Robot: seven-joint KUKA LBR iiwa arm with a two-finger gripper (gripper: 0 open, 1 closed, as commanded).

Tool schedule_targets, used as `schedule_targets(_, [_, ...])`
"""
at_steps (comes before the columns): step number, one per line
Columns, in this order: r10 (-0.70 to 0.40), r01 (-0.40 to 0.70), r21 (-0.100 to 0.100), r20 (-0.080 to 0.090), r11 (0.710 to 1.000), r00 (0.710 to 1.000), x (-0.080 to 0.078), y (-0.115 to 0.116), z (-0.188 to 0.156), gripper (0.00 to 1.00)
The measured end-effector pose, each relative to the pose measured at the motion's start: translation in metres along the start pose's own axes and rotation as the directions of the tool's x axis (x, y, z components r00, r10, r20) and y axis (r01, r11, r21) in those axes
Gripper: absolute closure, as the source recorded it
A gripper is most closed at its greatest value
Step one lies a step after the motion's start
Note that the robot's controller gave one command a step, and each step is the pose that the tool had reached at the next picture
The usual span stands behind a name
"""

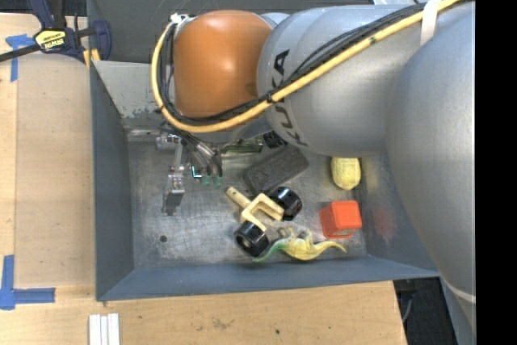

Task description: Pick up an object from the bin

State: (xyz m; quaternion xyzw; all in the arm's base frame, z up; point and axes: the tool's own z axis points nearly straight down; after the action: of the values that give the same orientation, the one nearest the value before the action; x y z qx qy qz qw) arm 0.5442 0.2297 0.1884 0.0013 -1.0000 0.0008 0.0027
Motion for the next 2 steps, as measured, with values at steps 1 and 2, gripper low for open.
schedule_targets(1, [0.002,-0.002,-0.003,0.007,1.0,1.0,-0.002,0.0,-0.005,0.0])
schedule_targets(2, [-0.061,0.061,-0.005,0.007,0.998,0.998,-0.026,-0.032,-0.01,0.0])
